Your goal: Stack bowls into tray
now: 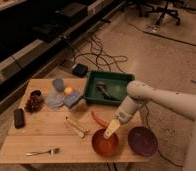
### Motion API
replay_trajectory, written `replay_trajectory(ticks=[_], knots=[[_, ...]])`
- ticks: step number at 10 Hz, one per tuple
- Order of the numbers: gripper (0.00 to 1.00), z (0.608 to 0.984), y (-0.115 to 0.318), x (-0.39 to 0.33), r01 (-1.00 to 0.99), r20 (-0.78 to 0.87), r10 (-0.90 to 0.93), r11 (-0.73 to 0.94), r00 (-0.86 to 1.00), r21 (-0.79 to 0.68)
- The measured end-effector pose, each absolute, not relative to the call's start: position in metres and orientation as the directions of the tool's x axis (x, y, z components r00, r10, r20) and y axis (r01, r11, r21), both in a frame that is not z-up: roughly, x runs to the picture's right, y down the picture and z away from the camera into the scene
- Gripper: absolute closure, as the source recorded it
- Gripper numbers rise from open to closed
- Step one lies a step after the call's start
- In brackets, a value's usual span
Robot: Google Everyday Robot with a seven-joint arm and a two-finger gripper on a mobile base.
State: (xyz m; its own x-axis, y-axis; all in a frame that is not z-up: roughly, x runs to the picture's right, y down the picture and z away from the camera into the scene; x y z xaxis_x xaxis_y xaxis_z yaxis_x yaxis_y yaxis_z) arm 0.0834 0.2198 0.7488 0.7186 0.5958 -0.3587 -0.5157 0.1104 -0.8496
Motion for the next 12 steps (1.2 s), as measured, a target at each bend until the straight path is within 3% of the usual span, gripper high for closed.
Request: replay_trajectory(ticks=[4, 5, 12], knots=[[0.21, 0.764, 0.234, 0.077, -0.515, -0.381, 0.570, 0.087, 0.728, -0.853], [0.26, 0.767, 0.237, 0.076, -0.516, -0.386, 0.565, 0.083, 0.729, -0.853], [0.95, 0.769, 0.235, 0.074, -0.537, -0.419, 0.555, 0.060, 0.718, -0.842]])
